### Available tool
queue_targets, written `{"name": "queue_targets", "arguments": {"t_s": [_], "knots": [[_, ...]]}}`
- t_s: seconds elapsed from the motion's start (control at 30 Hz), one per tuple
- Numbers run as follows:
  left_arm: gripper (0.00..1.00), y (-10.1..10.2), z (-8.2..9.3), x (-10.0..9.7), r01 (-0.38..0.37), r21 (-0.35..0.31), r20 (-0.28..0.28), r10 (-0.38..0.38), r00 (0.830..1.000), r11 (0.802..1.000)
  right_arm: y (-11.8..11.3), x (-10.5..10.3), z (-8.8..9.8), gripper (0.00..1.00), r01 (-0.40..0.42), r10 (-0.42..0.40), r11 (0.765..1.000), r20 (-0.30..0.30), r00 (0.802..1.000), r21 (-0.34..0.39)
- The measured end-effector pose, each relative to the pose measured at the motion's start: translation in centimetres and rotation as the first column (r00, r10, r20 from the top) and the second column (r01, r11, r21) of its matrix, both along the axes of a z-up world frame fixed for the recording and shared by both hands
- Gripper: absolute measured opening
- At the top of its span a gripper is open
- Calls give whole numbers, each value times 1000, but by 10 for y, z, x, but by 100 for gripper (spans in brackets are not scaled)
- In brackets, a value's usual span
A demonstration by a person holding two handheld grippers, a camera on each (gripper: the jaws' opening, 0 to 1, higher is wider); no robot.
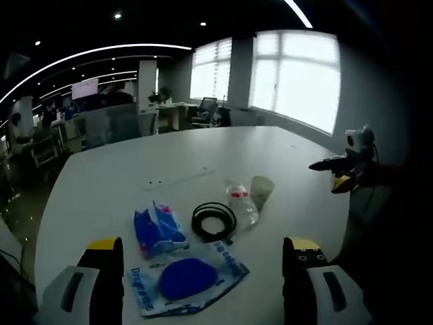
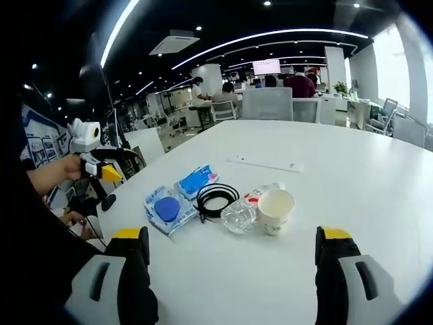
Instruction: Arrange the tabletop items into an orderly group along one side of the table until the central work area is clear of visible clutter.
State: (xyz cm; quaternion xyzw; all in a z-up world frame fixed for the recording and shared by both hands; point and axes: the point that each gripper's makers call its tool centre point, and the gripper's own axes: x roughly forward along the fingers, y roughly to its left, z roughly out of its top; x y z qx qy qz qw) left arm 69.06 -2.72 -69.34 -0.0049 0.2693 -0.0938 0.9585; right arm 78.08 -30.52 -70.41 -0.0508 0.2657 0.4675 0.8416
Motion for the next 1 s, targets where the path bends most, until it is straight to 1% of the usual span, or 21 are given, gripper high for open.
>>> {"name": "queue_targets", "arguments": {"t_s": [0.2,0.37,0.43,0.67,0.93,1.0], "knots": [[96,3,-4,2,-3,5,-7,3,1000,1000,-1,0,-2,99,10,-10,1000,-2,1000,0],[98,5,-9,2,-10,14,-24,11,1000,1000,-2,-1,-6,99,21,-21,1000,-4,1000,-5],[100,4,-11,2,-8,13,-30,8,1000,1000,-3,-1,-6,99,23,-23,1000,-4,1000,-6],[100,5,-8,2,-12,-5,-10,12,1000,1000,-3,4,-5,100,17,-17,1000,3,1000,-9],[100,7,-12,1,-17,-4,-21,17,1000,1000,0,5,-6,100,13,-12,1000,9,1000,-17],[99,8,-15,1,-16,6,-26,16,1000,1000,1,5,-6,100,14,-14,1000,8,1000,-16]]}}
